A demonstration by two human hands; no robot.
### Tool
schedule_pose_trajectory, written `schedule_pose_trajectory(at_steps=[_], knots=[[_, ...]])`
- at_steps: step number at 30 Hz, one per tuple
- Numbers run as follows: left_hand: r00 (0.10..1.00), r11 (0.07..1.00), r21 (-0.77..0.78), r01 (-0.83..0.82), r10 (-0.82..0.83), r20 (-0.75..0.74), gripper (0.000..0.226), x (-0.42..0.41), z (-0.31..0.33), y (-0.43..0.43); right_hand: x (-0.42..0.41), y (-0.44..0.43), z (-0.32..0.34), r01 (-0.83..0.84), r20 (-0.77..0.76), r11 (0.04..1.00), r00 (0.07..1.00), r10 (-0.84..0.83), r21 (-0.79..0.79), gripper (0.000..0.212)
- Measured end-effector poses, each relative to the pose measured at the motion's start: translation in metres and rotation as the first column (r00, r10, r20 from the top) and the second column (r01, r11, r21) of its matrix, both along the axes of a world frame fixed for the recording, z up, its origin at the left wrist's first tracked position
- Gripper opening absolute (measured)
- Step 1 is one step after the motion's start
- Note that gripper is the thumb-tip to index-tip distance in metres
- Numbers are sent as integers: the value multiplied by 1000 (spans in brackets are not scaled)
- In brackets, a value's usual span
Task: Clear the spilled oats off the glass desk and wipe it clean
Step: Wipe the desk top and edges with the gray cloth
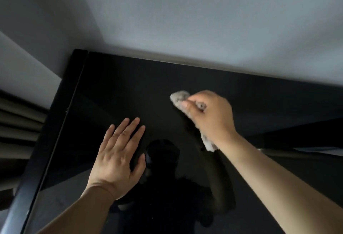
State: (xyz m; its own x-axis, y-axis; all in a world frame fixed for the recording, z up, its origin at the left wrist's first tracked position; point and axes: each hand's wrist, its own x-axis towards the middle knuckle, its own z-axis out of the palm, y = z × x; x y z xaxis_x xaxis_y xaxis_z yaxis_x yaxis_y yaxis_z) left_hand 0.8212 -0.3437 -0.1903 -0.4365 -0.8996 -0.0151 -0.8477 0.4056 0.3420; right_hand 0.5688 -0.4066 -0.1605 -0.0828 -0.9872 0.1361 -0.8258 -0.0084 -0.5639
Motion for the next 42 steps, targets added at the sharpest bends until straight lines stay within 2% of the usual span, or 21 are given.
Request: schedule_pose_trajectory(at_steps=[3,5,7,9,11,13,15,17,19,21,23,25,27,30,33,35,37,40,42], knots=[[1000,1000,6,6,-6,10,62,0,-1,0,-18,-52,0,145,-53,977,987,-155,-155,24],[1000,1000,7,7,-7,14,62,1,-1,-1,-17,-82,-6,227,-121,965,962,-243,-132,19],[1000,1000,9,9,-10,17,62,0,-1,0,2,-84,-15,303,-119,947,942,-314,-103,11],[1000,1000,14,9,-9,18,61,2,0,-1,28,-62,-18,250,-100,958,959,-265,-141,7],[1000,1000,17,15,-16,20,61,1,1,0,40,-29,-15,103,-65,983,991,-114,-149,6],[1000,1000,16,13,-13,23,61,2,0,0,39,-5,-11,-12,-6,998,1000,12,-69,9],[1000,1000,15,13,-13,19,61,1,1,0,29,7,-3,-37,65,999,997,36,12,13],[1000,1000,10,10,-10,16,61,1,0,-1,10,0,2,54,42,998,998,-52,-37,20],[1000,1000,9,16,-16,23,61,0,-1,-1,-13,-19,2,224,8,967,974,-225,-120,24],[1000,1000,9,14,-14,27,62,1,-1,-1,-26,-37,-4,382,4,917,923,-384,-116,20],[999,1000,5,10,-10,36,62,1,-1,-2,-17,-40,-16,454,-63,885,885,-462,-102,16],[999,1000,6,8,-8,41,62,0,-1,-1,7,-20,-20,398,-106,909,905,-411,-125,12],[999,1000,1,7,-7,36,62,0,0,-2,25,12,-18,284,-83,952,952,-294,-110,10],[999,1000,-4,8,-7,51,62,0,0,-1,39,67,-8,137,26,990,990,-137,-32,13],[998,1000,-8,9,-9,54,63,-1,0,-1,43,92,11,17,163,998,986,-26,58,11],[998,1000,-16,7,-6,54,63,-1,-1,-2,33,76,15,103,178,994,979,-96,-29,13],[999,1000,-24,5,-4,51,62,-1,-2,0,20,41,11,253,88,960,966,-243,-118,17],[999,999,-39,-5,7,48,62,-1,-2,0,17,7,-10,387,-30,917,920,-391,-102,15],[999,999,-49,-4,6,50,62,-2,-3,-1,31,21,-20,384,-60,918,919,-391,-96,12]])
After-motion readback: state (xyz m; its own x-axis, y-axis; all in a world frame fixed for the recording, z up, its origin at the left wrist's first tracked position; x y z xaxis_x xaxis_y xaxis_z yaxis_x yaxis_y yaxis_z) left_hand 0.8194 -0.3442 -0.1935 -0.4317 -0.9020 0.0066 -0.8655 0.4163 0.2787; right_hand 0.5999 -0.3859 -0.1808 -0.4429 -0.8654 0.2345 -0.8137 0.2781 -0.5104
